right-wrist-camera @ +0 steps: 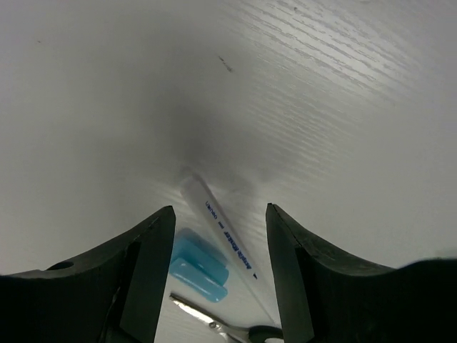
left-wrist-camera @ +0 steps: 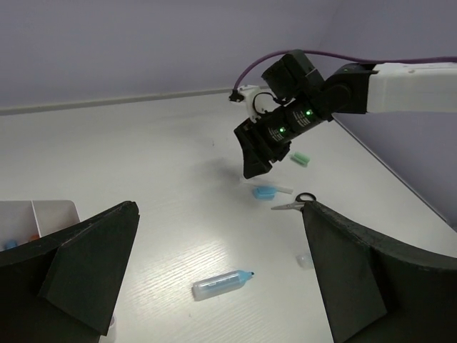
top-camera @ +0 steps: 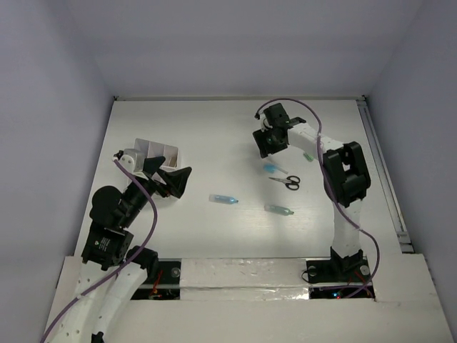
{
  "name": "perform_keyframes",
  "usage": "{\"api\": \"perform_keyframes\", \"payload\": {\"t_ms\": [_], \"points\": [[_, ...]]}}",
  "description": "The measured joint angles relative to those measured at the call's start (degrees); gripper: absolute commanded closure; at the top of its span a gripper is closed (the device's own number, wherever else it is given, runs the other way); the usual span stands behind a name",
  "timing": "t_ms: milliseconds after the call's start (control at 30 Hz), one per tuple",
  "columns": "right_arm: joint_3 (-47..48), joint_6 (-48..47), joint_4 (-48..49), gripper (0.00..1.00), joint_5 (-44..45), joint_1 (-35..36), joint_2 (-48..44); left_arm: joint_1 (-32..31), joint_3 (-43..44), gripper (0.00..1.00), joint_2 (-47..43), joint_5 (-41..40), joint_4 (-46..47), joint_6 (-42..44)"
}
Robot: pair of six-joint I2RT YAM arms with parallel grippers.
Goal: Sort the stationery into containers
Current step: Pick up the pen from the center of the board.
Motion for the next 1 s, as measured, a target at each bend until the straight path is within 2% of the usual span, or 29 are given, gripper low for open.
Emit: {"api": "perform_keyframes", "payload": {"t_ms": [300,433,533,567,700,867,1000], "points": [[5.88,-3.65,-4.52,0.54,-0.52,0.0,6.45,-0.09,0.0,0.01,0.02,0.0,0.0,0.0],[7.67,-5.25,-6.34,0.66,-0.66,0.0,7.63,-0.09,0.0,0.01,0.0,0.0,0.0,0.0],[9.9,-6.49,-7.82,0.69,-0.66,0.0,9.16,-0.09,0.0,0.01,0.0,0.0,0.0,0.0],[10.56,-6.82,-8.31,0.74,-0.66,0.0,9.53,-0.09,0.0,0.01,0.0,0.0,0.0,0.0],[11.67,-8.17,-9.07,0.75,-0.76,-0.02,10.19,-0.09,0.0,0.01,0.0,0.0,0.0,0.0],[13.68,-9.92,-10.49,0.92,-1.03,-0.04,11.34,-0.09,0.0,0.01,0.0,0.0,0.0,0.0],[14.58,-10.99,-10.88,0.96,-0.63,-0.04,11.69,-0.52,0.0,0.01,0.0,0.0,0.0,0.0]]}}
